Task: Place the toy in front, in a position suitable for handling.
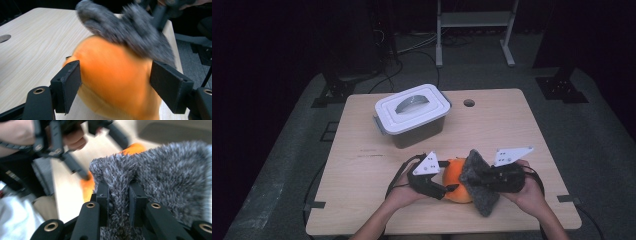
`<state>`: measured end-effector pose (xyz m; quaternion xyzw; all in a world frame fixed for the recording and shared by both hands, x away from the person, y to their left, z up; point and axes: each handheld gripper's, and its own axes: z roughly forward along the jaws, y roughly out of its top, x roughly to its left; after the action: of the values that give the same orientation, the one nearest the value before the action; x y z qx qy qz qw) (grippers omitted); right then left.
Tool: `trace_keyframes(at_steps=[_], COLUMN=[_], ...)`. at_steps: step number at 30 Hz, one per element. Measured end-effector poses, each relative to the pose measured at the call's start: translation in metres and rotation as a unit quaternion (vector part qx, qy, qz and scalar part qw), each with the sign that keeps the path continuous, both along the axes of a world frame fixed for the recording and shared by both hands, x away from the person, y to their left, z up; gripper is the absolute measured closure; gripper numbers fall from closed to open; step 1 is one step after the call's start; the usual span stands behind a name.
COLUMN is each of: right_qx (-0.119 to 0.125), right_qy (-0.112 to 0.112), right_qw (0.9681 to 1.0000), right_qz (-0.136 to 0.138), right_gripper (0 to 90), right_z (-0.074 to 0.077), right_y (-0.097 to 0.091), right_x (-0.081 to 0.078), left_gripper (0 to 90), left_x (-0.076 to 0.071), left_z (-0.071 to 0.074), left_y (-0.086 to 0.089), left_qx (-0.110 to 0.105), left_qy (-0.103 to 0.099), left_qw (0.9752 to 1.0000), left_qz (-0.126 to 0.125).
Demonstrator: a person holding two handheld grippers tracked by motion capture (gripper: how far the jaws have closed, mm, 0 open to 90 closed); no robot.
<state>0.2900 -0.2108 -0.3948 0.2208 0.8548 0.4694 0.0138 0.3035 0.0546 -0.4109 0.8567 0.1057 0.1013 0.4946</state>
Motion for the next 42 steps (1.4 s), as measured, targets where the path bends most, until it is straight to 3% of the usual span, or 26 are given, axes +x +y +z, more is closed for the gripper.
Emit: trace_keyframes(at_steps=[4,9,12,15,18,24,27,30,32,34,39,42], right_qx=[-0.001,0.007,-0.008,-0.016,-0.019,0.019,0.004,0.013,0.002,-0.009,0.011,-0.001], right_qy=[-0.01,-0.036,-0.035,-0.02,-0.007,-0.028,-0.015,0.014,0.015,0.009,-0.027,-0.033], right_qw=[0.9999,0.9989,0.9991,0.9995,0.9997,0.9984,0.9985,0.9995,0.9998,0.9999,0.9993,0.9991], right_qz=[0.004,-0.028,-0.025,-0.016,-0.009,-0.045,-0.053,-0.027,-0.008,0.007,-0.022,-0.025], right_gripper=[73.3,72.9,73.0,73.3,73.2,73.1,73.1,73.0,72.1,71.6,72.0,72.0], right_z=[0.008,0.019,0.016,0.012,0.008,0.019,0.01,0.0,0.001,0.004,0.017,0.017], right_y=[0.006,0.009,0.011,0.007,0.002,-0.007,-0.01,-0.009,-0.004,0.001,0.004,0.008], right_x=[-0.002,0.003,0.004,0.002,-0.003,0.003,0.007,0.005,0.0,-0.004,-0.001,0.001], left_gripper=[30.7,29.8,29.4,27.4,27.7,29.6,25.4,21.0,21.3,25.6,29.6,27.8], left_x=[-0.001,-0.008,-0.007,-0.005,-0.006,-0.008,-0.004,-0.001,-0.001,-0.003,-0.009,-0.009], left_z=[-0.004,-0.004,-0.004,-0.004,-0.004,-0.005,-0.004,-0.002,-0.004,-0.005,-0.005,-0.004], left_y=[0.0,-0.004,-0.003,0.0,-0.001,0.0,0.004,0.006,0.005,0.004,0.0,0.0], left_qx=[0.003,0.014,0.012,0.01,0.012,0.016,0.004,-0.017,-0.016,-0.005,-0.003,0.0], left_qy=[-0.003,-0.029,-0.027,-0.031,-0.035,-0.044,-0.024,-0.002,0.001,-0.008,-0.023,-0.024], left_qw=[1.0,0.9987,0.9991,0.9994,0.9991,0.9979,0.9992,0.9997,0.9997,0.9997,0.9983,0.9985], left_qz=[-0.009,-0.039,-0.03,-0.015,-0.021,-0.044,-0.032,-0.018,-0.016,-0.023,-0.053,-0.049])
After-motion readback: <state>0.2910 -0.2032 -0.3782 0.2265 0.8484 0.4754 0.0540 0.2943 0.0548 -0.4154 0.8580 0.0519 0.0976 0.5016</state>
